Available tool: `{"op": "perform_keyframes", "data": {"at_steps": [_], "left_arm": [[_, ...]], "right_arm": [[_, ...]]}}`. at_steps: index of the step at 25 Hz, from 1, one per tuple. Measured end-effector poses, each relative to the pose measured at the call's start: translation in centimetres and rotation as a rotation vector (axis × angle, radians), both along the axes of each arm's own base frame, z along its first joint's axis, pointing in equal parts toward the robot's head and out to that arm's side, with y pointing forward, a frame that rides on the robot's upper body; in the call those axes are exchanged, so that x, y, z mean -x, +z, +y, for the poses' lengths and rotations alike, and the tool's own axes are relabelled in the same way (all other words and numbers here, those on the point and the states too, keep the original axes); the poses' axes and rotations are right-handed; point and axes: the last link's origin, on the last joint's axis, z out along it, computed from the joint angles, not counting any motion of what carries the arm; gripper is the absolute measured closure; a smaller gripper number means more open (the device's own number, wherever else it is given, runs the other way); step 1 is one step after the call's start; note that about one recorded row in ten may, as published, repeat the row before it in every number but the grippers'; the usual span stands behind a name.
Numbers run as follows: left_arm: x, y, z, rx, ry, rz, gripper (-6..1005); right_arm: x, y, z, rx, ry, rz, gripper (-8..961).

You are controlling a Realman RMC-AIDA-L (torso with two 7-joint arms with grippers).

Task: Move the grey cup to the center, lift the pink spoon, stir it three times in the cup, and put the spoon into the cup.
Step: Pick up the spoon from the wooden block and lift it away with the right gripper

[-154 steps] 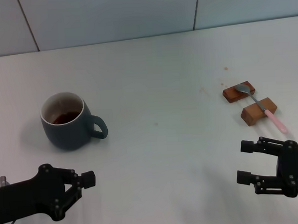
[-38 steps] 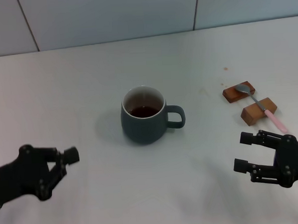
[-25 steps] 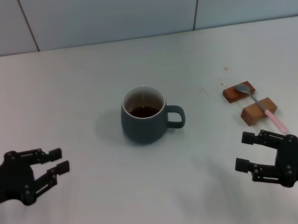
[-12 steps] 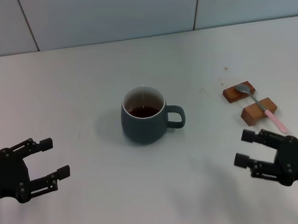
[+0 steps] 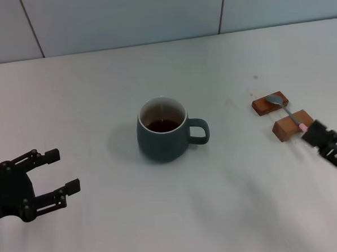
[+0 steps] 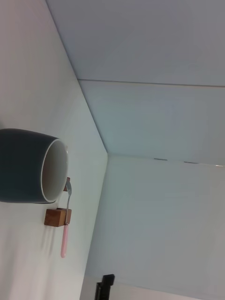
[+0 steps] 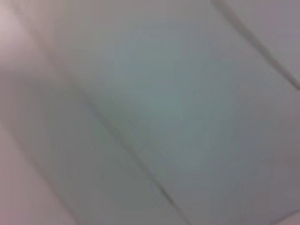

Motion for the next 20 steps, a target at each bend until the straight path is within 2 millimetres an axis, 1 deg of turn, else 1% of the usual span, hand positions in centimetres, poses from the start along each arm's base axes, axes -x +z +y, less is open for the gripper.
{"op": "perform_keyframes", "data": {"at_steps": [2,3,4,7,8,9,12,13,14,17,18,20], "left_arm": [[0.0,0.0,0.0,0.000,-0.001,-0.001,185],[-0.1,0.0,0.0,-0.002,-0.001,-0.002,185],[-0.1,0.0,0.0,-0.002,-0.001,-0.002,185],[-0.2,0.1,0.1,-0.014,-0.002,-0.016,185],[-0.3,0.2,0.1,-0.015,-0.004,-0.021,185],[-0.3,0.2,0.1,-0.015,-0.004,-0.021,185],[-0.3,0.4,0.1,-0.022,-0.005,-0.028,185],[-0.3,0.4,0.1,-0.023,-0.009,-0.032,185],[-0.3,0.4,0.1,-0.023,-0.009,-0.032,185],[-0.4,0.4,0.1,-0.024,-0.013,-0.038,185],[-0.4,0.5,0.1,-0.027,-0.014,-0.041,185],[-0.5,0.6,0.1,-0.028,-0.014,-0.043,185]], "right_arm": [[0.1,0.1,-0.2,0.002,-0.027,0.070,136],[0.2,0.1,-0.3,0.029,-0.044,0.141,136],[0.2,0.1,-0.3,0.029,-0.044,0.141,136],[0.5,0.1,0.0,0.094,-0.076,0.259,136],[0.2,0.0,0.3,0.138,-0.129,0.339,136],[0.2,0.0,0.3,0.138,-0.129,0.339,136],[-0.7,-0.2,0.7,0.195,-0.243,0.453,135],[-1.1,-0.4,0.6,0.219,-0.290,0.505,135],[-1.1,-0.4,0.6,0.219,-0.290,0.505,135],[-1.4,-0.4,0.2,0.243,-0.332,0.576,135],[-1.8,-0.2,-0.2,0.253,-0.362,0.629,135],[-2.0,-0.2,-0.4,0.256,-0.382,0.661,135]]}}
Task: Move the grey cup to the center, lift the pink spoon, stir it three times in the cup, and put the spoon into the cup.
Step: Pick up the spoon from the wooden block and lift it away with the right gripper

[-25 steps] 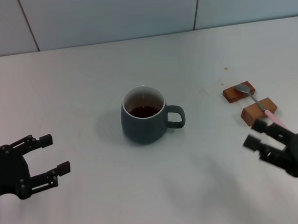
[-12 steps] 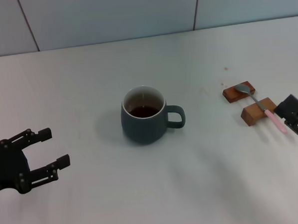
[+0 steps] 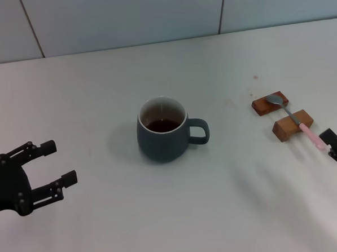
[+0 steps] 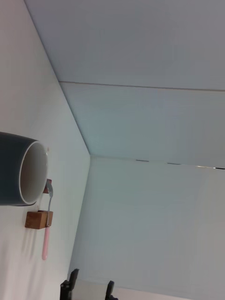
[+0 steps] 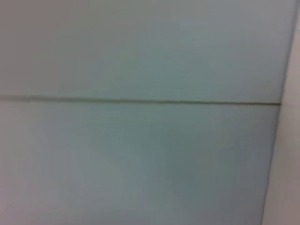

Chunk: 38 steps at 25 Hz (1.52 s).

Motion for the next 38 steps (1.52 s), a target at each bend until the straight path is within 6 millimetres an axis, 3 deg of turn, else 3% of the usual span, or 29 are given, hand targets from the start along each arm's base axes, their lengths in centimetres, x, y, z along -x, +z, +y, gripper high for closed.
{"op": "perform_keyframes", "data": {"at_steps": [9,38], "left_arm": [[0.0,0.4,-0.1,-0.009,-0.003,-0.014,185],[0.4,1.9,-0.2,-0.072,0.008,-0.039,185]], "right_arm": [[-2.3,-0.3,-2.2,0.002,-0.197,0.096,136],[-3.2,-1.8,1.1,0.125,-0.250,0.005,136]]}}
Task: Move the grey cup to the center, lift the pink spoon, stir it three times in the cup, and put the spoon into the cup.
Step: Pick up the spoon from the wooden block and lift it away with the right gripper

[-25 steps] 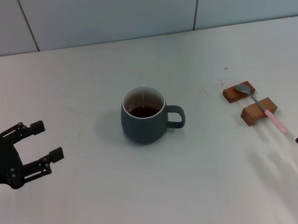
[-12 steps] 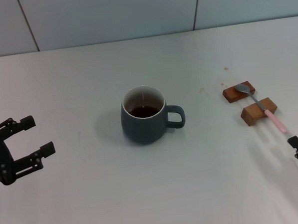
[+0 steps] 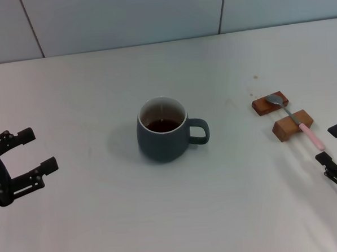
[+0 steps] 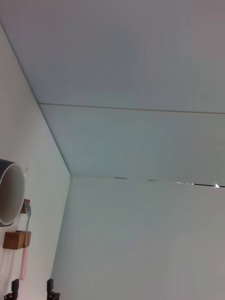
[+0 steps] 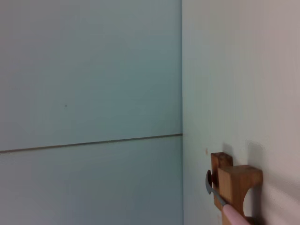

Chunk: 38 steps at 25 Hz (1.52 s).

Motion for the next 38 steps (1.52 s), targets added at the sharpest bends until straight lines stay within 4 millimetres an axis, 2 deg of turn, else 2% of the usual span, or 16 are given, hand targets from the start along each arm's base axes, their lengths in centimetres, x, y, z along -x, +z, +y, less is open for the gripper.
{"op": "perform_keyframes", "data": {"at_steps": [14,38], "left_arm": [[0.2,0.2,-0.3,-0.015,0.003,-0.006,185],[0.8,1.0,-1.2,-0.061,0.018,-0.032,185]], "right_arm": [[-0.3,0.0,0.5,0.010,-0.012,-0.017,136],[0.2,0.0,2.6,0.023,0.006,-0.040,135]]}}
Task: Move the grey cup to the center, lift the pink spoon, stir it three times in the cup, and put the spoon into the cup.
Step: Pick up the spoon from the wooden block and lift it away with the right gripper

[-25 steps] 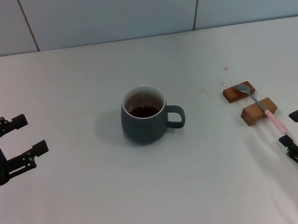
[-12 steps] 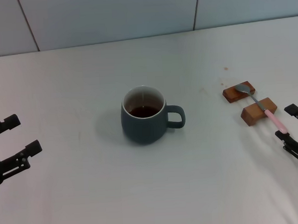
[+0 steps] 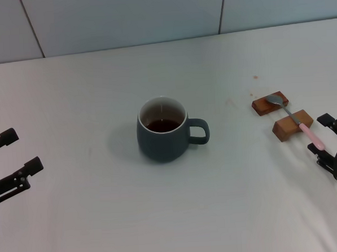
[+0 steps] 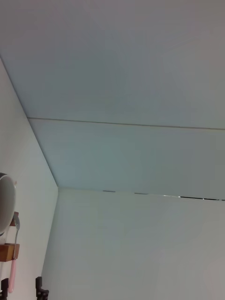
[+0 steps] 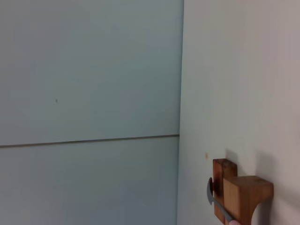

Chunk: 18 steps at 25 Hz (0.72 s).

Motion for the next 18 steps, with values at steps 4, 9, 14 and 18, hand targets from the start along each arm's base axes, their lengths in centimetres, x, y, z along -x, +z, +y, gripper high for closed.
{"op": "perform_keyframes", "data": {"at_steps": [4,9,14,18], "left_arm": [[0.02,0.04,0.00,-0.002,0.000,0.000,185],[0.02,0.12,0.05,-0.004,0.000,0.001,185],[-0.02,0.19,0.15,-0.008,-0.001,0.000,185],[-0.10,0.22,0.28,-0.010,-0.003,-0.001,185]], "right_arm": [[0.10,0.04,0.31,-0.002,0.003,-0.002,135],[0.10,0.02,0.50,0.000,0.002,-0.004,135],[0.29,0.02,0.82,0.000,0.010,-0.005,136],[0.32,0.01,0.90,0.000,0.011,-0.005,136]]}}
